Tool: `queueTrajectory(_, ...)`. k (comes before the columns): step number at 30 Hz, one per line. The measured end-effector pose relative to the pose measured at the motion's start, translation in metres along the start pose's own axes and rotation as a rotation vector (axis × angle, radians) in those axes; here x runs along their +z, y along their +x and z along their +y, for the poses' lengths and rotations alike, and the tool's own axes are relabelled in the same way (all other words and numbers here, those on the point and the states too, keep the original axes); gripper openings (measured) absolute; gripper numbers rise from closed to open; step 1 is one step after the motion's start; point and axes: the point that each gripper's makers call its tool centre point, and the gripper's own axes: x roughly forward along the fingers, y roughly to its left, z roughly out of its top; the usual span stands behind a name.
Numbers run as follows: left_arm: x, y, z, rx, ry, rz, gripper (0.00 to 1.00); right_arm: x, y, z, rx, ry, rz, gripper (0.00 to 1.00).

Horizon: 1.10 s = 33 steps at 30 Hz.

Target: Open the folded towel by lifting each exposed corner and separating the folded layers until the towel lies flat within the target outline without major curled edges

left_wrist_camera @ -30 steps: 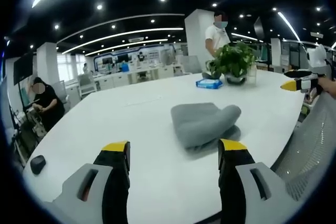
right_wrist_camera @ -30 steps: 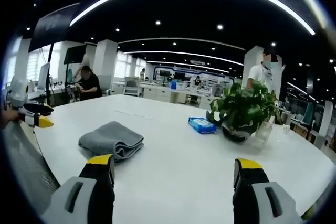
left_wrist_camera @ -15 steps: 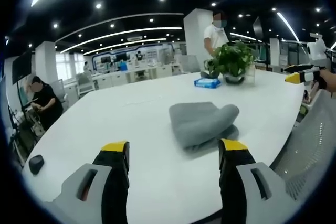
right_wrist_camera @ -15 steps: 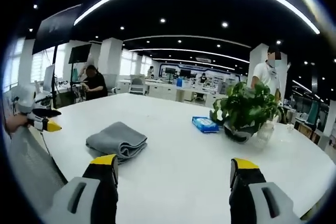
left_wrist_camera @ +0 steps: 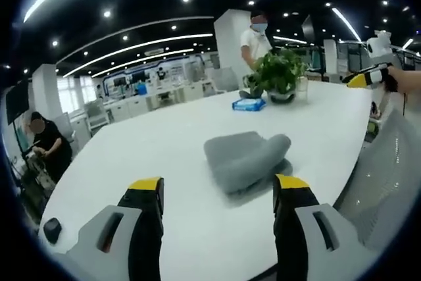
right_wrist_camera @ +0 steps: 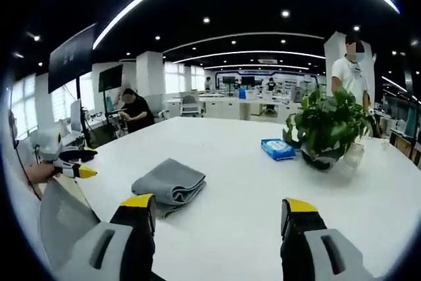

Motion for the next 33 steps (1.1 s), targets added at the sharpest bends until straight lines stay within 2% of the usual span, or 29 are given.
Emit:
queueTrajectory(6,0.015,0.007,0.004,-0.027,0.052,-0.01,0.67,0.011,0.005,-0.003,0.073,-0.055,0.04,0.76)
queueTrajectory(12,0.018,0.021,0.005,-0.076,0.176,0.033,0.65,0.017,0.023,0.002,0.145,-0.041,0.073,0.75)
queueTrajectory(14,0.019,0.03,-0.001,-0.105,0.204,0.038,0.64,0.019,0.035,0.02,0.202,0.024,0.063,0.76)
queueTrajectory(16,0.017,0.039,-0.008,-0.13,0.244,0.057,0.6,0.016,0.045,0.029,0.207,0.07,0.074,0.74)
queueTrajectory(19,0.011,0.055,-0.019,-0.164,0.356,0.076,0.54,0.009,0.064,0.05,0.245,0.158,0.088,0.72)
queueTrajectory(22,0.002,0.068,-0.033,-0.203,0.389,0.101,0.51,-0.004,0.079,0.061,0.255,0.247,0.135,0.68)
queueTrajectory(24,-0.006,0.076,-0.043,-0.232,0.445,0.129,0.49,-0.011,0.087,0.069,0.264,0.341,0.165,0.66)
queueTrajectory(25,-0.009,0.079,-0.046,-0.241,0.479,0.136,0.48,-0.009,0.093,0.073,0.276,0.379,0.145,0.65)
queueTrajectory(27,-0.013,0.087,-0.055,-0.262,0.541,0.14,0.46,-0.007,0.102,0.079,0.284,0.454,0.124,0.62)
queueTrajectory(33,-0.027,0.108,-0.067,-0.304,0.6,0.165,0.41,-0.024,0.125,0.082,0.238,0.539,0.137,0.59)
